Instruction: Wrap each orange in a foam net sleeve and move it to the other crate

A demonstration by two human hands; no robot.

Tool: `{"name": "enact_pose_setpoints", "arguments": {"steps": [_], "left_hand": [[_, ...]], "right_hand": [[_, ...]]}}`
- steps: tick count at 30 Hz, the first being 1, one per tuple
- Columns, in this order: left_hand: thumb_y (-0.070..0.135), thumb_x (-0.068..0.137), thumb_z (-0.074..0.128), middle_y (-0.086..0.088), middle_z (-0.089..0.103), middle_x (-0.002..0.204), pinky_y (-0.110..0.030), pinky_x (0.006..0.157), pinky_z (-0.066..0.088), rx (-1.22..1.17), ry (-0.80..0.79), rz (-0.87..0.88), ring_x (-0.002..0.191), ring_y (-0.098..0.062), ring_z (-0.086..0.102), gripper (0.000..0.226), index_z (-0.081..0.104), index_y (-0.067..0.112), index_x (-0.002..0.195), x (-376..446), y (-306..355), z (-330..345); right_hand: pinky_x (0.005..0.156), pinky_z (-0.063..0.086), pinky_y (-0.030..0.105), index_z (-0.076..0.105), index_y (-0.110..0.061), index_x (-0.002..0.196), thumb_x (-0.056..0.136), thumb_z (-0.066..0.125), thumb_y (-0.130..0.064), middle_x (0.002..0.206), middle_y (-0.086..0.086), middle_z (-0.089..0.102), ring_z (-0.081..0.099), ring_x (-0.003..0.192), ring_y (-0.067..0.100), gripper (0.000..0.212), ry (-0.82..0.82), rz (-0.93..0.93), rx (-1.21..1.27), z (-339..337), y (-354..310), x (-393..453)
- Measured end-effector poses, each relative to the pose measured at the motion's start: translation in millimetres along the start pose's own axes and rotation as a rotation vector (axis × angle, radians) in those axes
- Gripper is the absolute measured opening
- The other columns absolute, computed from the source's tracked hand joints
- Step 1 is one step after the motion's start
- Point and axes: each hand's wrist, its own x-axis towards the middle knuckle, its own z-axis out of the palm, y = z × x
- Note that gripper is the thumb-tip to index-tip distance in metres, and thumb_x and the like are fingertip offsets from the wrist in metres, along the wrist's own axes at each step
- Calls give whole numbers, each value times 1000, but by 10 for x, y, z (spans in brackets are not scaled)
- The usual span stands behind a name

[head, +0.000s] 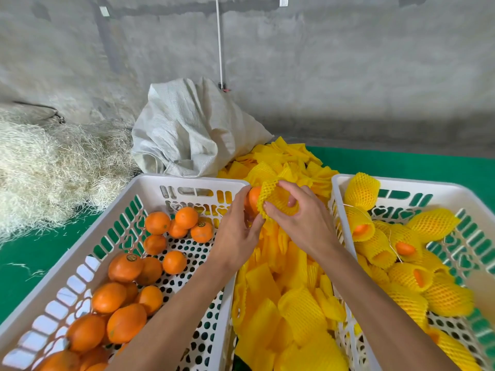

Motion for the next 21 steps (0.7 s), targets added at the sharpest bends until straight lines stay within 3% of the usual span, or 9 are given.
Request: {"name": "enact_pose_setpoints", "arguments": {"steps": [3, 6, 8, 11, 14, 16, 19, 21], "left_hand": [[40, 105, 59, -7, 62, 135, -37, 92, 55, -29, 8, -21, 112, -25, 64, 64, 31, 26, 161, 1, -12, 2], [52, 103, 56, 5, 63, 133, -18, 81, 50, 1, 27, 10, 101, -8, 63, 64, 32, 34, 160, 9, -10, -5], [58, 101, 54, 14, 62, 130, -14, 74, 50, -8, 32, 17, 97, -2, 65, 62, 33, 39, 157, 4, 7, -17], [52, 100, 62, 18, 60, 133, -32, 78, 61, -163, 46, -40, 101, -10, 70, 56, 40, 38, 149, 9, 52, -8], [46, 98, 66, 27, 59, 128, -38, 79, 63, -286, 66, -76, 102, -13, 69, 54, 49, 33, 147, 45, 116, -4], [46, 98, 64, 23, 64, 126, -34, 78, 62, -344, 60, -95, 97, -12, 70, 55, 50, 33, 149, 67, 135, -8], [40, 103, 55, 4, 70, 118, -24, 74, 56, -386, 15, -114, 87, -8, 68, 56, 42, 27, 157, 58, 178, 1], [36, 110, 43, -6, 72, 115, -29, 74, 56, -496, -26, -190, 91, -15, 69, 51, 41, 21, 158, 70, 236, 28]], "right_hand": [[66, 44, 27, 60, -42, 133, 78, 57, -83, 96, -17, 47, 55, 95, 9, 69, 2, 17, -65, -73, 10, 22], [82, 52, 40, 72, -32, 115, 75, 56, -86, 103, -7, 50, 54, 104, 15, 69, 90, -28, -141, -117, 1, 47], [89, 49, 40, 76, -26, 105, 76, 56, -86, 106, -5, 51, 52, 109, 17, 69, 139, -81, -186, -125, -3, 60], [86, 48, 31, 74, -22, 103, 78, 57, -82, 106, -7, 57, 53, 104, 10, 67, 88, -82, -54, -119, 13, 57], [76, 42, 14, 70, -30, 109, 73, 53, -87, 108, -17, 61, 56, 100, -5, 69, -43, 50, 220, -112, -1, 35], [76, 43, 14, 68, -37, 114, 71, 52, -89, 113, -19, 63, 58, 103, -4, 69, -107, 121, 316, -91, 2, 27], [80, 48, 22, 66, -38, 121, 70, 54, -89, 117, -13, 64, 60, 107, 6, 74, -164, 169, 393, -67, 30, 31], [77, 44, 18, 62, -41, 122, 67, 59, -90, 121, -14, 59, 56, 109, 1, 73, -178, 180, 377, -65, 41, 24]]}}
